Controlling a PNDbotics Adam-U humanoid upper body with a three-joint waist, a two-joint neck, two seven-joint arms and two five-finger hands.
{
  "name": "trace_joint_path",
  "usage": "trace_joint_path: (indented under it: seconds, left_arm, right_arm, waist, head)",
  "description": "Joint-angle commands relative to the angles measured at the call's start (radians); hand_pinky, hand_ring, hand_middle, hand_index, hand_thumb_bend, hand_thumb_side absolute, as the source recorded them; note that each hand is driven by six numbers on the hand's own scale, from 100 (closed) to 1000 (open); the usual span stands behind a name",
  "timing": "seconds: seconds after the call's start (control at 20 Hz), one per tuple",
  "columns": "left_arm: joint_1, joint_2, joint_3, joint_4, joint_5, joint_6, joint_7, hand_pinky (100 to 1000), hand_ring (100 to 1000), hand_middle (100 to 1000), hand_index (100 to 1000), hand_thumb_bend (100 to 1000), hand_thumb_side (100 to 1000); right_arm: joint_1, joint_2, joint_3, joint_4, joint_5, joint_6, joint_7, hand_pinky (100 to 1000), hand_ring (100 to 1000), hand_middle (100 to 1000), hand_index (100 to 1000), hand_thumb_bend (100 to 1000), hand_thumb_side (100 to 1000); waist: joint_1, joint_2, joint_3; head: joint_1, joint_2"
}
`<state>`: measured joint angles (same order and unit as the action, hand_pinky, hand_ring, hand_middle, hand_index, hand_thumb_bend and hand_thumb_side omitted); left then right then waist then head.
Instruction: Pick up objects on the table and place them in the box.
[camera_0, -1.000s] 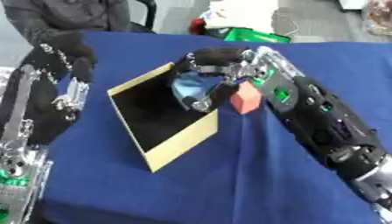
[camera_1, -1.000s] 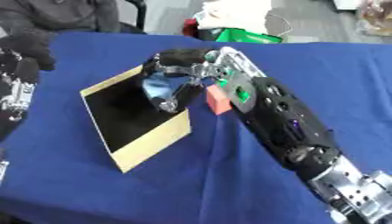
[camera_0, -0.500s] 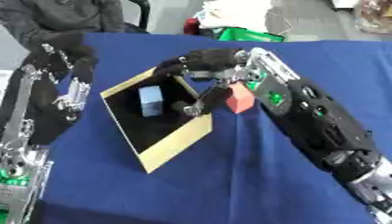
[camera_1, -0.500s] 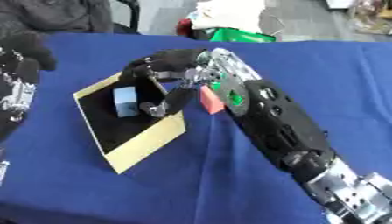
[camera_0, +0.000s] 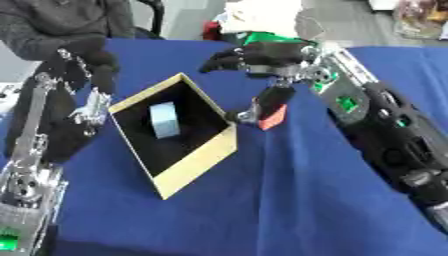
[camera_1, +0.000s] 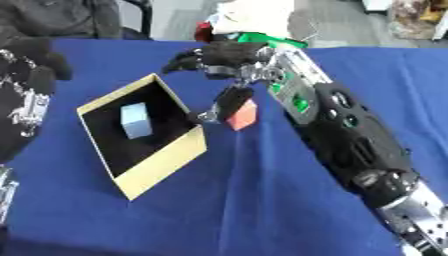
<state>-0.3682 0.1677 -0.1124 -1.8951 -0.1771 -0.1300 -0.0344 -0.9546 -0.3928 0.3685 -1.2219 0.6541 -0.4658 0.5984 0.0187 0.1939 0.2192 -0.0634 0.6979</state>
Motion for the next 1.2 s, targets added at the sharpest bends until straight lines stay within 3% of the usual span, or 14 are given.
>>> trace_joint_path:
  seconds: [0.05, 0.4, 1.2]
  left_arm:
    - [-0.006, 0.013, 0.013, -0.014, -0.005, -0.001, 0.005, 665, 644, 614, 807, 216, 530]
    - [-0.003, 0.013, 0.014, -0.012, -0.007, 0.0, 0.007, 664, 644, 613, 807, 218, 532]
    - [-0.003, 0.007, 0.013, -0.012, -0.004, 0.001, 0.005, 663, 642, 611, 806, 222, 536]
  right_arm:
    - [-0.008, -0.047, -0.045, 0.03, -0.012, 0.023, 0.021, 856, 908, 905, 983, 263, 419]
    - [0.0, -0.058, -0.092, 0.138, 0.027, 0.041, 0.011, 863, 924, 940, 987, 271, 423]
    - [0.001, -0.016, -0.099, 0.268, 0.166, -0.005, -0.024, 861, 918, 899, 965, 275, 416]
  waist:
    - [0.001, -0.014, -0.003]
    - [0.007, -0.009, 0.001]
    - [0.022, 0.001, 0.011]
  head:
    - [0.01, -0.012]
    - [0.013, -0.014]
    - [0.005, -0.016]
